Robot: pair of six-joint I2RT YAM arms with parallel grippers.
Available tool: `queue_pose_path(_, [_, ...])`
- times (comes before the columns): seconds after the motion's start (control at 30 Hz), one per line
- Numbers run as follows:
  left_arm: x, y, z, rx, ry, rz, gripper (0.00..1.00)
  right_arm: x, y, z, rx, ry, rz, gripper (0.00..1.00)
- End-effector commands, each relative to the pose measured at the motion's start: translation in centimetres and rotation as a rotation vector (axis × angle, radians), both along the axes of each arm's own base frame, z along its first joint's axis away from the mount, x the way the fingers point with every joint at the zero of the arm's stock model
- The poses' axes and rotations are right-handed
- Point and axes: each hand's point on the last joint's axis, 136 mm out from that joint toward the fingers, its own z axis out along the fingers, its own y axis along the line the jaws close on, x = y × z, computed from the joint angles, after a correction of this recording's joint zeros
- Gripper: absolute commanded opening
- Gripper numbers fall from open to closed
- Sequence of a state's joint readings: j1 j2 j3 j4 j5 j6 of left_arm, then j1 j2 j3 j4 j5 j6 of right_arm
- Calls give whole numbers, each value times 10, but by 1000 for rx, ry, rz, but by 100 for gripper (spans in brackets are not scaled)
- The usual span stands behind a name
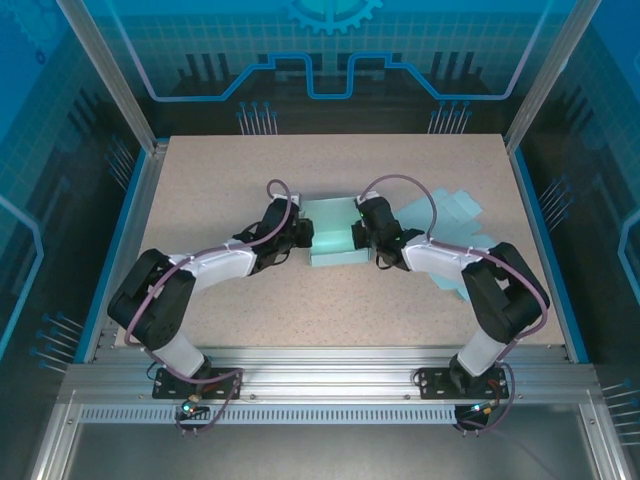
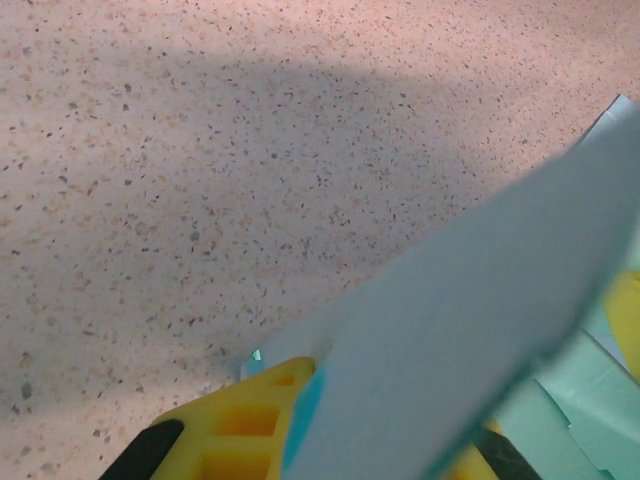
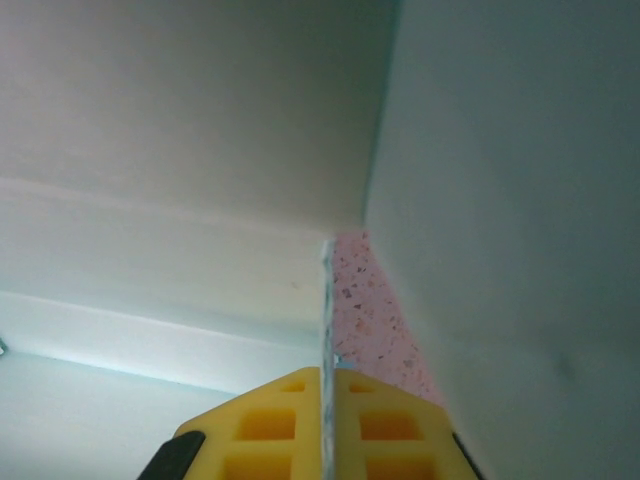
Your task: Fold the paper box
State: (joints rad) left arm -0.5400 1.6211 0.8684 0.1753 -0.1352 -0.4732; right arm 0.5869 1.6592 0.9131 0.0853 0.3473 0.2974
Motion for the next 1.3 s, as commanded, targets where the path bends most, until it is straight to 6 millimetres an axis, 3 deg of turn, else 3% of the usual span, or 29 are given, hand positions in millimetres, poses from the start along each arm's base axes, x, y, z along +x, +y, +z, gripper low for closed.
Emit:
queue_pose_path(0.0, [-22,-21,-6,-74,42,-75,12,-19,31,3,69,2,80,0])
queue_pose_path(0.37, [-50,-24,-28,-156,89,-92,15,-60,18,-31,-3,24,44,0])
queue_pose_path(0.7, [-78,-8,-48,-180,85,-92,20,-85,4,-53,-101,-44,-24,0])
queue_pose_path(1.03, [-84,-9,-59,-226,89,-95,20,-91,4,-61,-129,-64,-48,0])
queue_pose_path(1.27, [-96,10,-59,-189,83,-51,29,-97,-2,-67,-151,-55,-61,0])
